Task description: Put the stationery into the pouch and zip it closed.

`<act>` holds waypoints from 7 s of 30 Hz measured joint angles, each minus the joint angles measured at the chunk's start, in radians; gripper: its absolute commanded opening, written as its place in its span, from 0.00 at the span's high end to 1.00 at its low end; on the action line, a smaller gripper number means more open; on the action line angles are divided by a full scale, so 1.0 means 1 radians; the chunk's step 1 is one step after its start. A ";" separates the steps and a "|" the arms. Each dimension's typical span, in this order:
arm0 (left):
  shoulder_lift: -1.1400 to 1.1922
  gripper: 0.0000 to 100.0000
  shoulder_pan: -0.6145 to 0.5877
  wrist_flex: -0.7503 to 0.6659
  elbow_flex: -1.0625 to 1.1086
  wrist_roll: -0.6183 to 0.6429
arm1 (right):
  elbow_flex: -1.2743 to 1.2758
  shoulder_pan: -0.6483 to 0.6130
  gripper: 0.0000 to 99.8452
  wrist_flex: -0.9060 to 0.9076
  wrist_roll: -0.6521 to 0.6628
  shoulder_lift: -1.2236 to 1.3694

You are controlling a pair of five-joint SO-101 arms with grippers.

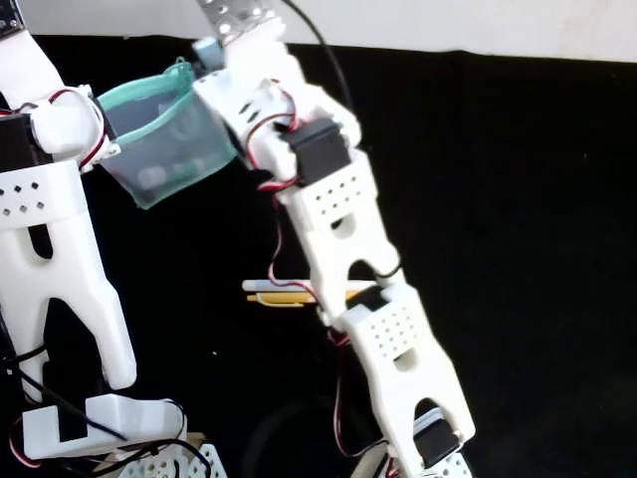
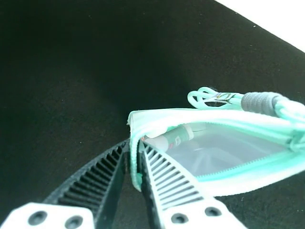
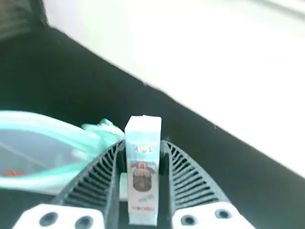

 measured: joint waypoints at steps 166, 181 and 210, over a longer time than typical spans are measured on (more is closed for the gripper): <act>-0.002 0.99 0.003 -0.040 0.071 -0.006 | 1.746 -0.087 0.69 0.021 1.111 -0.456; -0.002 0.99 0.003 -0.040 0.071 -0.006 | 1.496 -0.087 0.92 0.017 1.115 -0.253; -0.002 0.99 0.003 -0.040 0.071 -0.006 | 1.333 0.015 0.99 0.121 0.697 -0.364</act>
